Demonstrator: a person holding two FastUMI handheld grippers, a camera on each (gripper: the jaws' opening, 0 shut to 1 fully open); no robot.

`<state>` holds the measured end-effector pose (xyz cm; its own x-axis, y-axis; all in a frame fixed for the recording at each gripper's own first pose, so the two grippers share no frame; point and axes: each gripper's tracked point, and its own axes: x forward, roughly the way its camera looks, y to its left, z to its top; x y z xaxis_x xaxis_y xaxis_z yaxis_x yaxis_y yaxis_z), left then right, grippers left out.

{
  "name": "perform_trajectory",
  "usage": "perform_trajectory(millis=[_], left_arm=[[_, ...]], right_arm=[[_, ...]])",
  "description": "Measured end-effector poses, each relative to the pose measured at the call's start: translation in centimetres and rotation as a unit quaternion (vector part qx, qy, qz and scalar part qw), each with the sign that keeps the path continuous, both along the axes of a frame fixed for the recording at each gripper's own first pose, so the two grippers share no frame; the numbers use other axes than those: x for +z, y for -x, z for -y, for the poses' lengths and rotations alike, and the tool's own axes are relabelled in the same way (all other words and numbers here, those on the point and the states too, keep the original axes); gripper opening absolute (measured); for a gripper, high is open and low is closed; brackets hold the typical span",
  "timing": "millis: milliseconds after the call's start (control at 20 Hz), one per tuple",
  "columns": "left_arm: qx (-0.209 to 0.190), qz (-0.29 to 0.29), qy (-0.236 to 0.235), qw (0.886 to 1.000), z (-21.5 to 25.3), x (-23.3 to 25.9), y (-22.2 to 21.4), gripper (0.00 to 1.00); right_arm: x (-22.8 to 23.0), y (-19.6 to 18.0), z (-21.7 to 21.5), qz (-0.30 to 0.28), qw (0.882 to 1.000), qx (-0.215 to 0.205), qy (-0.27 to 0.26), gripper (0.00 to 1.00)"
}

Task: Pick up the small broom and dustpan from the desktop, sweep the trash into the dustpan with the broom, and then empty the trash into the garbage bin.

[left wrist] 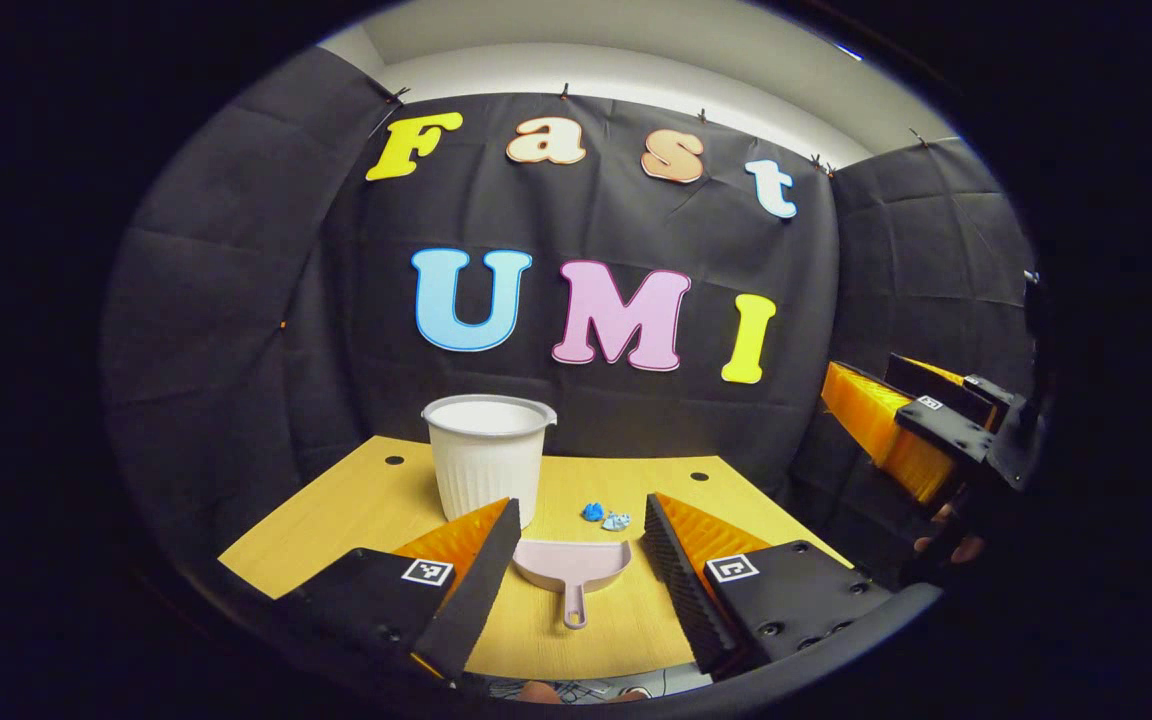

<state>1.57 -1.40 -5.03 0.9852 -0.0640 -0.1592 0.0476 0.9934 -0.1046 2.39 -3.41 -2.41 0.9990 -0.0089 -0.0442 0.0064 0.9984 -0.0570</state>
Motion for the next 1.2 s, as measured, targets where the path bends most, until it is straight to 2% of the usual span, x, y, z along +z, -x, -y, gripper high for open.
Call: perform_trajectory(millis=[300,450,550,600,650,750,950,1050,1200], left_arm=[[-0.001,-0.059,0.03,0.998,0.9,-2.0,-4.6,0.75],[-0.012,-0.136,0.098,0.986,1.7,-5.2,-6.7,0.75],[-0.018,-0.184,0.135,0.973,2.1,-7.7,-8.2,0.74],[-0.016,-0.22,0.138,0.965,2.4,-9.3,-8.9,0.74],[-0.017,-0.267,0.133,0.954,2.7,-11.2,-9.1,0.75],[-0.01,-0.323,0.112,0.94,3.0,-14.8,-10.6,0.76],[-0.01,-0.409,0.068,0.91,3.6,-19.5,-12.9,0.76],[-0.007,-0.452,0.053,0.89,4.0,-21.9,-13.8,0.76],[0.004,-0.497,0.039,0.867,4.0,-24.6,-14.9,0.76]], right_arm=[[-2.8,-4.2,0.8,-0.027,0.999,0.015,-0.01,0.96],[-5.2,-6.3,1.4,-0.056,0.998,0.026,-0.002,0.98],[-6.1,-7.7,2.5,-0.062,0.998,0.024,-0.008,0.98],[-6.6,-8.6,2.9,-0.066,0.997,0.022,-0.013,0.98],[-7.4,-9.4,3.4,-0.072,0.997,0.021,-0.018,0.98],[-8.9,-11.0,4.4,-0.08,0.996,0.019,-0.018,0.98],[-13.2,-13.6,5.0,-0.118,0.992,0.037,-0.015,0.98],[-15.2,-14.5,4.9,-0.14,0.989,0.047,-0.03,0.98],[-18.9,-15.5,4.9,-0.192,0.978,0.057,-0.058,0.98]])
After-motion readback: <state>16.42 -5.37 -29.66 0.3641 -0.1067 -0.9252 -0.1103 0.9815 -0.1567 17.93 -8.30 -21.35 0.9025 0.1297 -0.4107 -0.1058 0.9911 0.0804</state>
